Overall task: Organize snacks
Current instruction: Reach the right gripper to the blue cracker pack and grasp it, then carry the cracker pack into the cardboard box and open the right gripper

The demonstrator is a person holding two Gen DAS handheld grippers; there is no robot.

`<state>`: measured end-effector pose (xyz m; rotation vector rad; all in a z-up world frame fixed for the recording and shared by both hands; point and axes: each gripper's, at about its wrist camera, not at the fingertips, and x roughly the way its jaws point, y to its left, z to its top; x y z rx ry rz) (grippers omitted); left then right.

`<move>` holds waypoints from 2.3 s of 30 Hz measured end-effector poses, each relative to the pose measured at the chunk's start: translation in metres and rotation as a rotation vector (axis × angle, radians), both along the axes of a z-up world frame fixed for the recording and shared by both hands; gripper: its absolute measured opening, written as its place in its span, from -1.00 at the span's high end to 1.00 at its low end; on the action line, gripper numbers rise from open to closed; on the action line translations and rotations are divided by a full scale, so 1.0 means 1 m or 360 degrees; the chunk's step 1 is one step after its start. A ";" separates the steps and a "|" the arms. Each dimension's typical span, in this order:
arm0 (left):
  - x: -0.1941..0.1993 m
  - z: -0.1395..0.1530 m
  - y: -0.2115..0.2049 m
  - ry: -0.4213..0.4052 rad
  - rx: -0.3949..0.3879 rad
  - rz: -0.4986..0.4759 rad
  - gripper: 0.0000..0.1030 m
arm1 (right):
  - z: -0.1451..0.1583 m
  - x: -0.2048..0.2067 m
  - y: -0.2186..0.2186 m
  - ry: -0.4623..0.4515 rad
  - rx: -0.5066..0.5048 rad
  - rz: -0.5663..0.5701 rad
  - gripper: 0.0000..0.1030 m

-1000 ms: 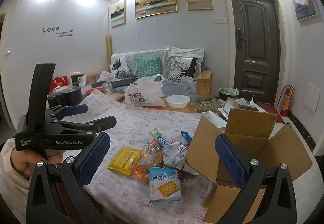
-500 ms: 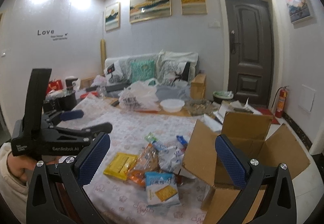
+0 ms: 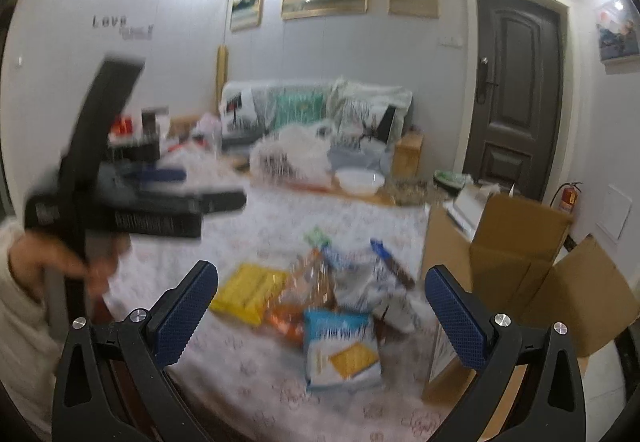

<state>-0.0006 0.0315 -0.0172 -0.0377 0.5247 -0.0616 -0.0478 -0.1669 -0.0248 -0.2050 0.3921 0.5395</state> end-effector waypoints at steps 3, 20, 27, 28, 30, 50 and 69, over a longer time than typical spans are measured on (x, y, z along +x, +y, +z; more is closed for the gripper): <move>0.005 -0.011 0.007 0.0030 -0.0021 -0.0053 -0.99 | -0.023 0.013 0.007 0.0138 -0.0047 0.0013 -1.00; 0.032 -0.064 0.007 0.0235 -0.0031 -0.0223 -0.99 | -0.110 0.080 0.005 0.0509 -0.0084 -0.0142 -0.85; 0.040 -0.073 0.003 0.0316 -0.0053 -0.0240 -0.98 | -0.122 0.089 0.003 0.0608 -0.0037 -0.0126 -0.23; 0.041 -0.073 0.002 0.0327 -0.0071 -0.0253 -0.98 | -0.121 0.086 0.003 0.0625 -0.0031 -0.0104 -0.23; 0.041 -0.074 0.003 0.0334 -0.0116 -0.0284 -0.98 | -0.119 0.082 0.007 0.0647 -0.0042 -0.0062 -0.23; 0.018 -0.019 -0.018 0.0372 -0.0505 -0.0711 -0.58 | -0.039 0.055 0.031 0.0382 0.0243 0.0209 -0.21; 0.066 0.080 -0.206 0.0215 -0.0032 -0.1127 -0.02 | 0.047 0.074 -0.113 0.0069 0.0316 -0.0101 -0.21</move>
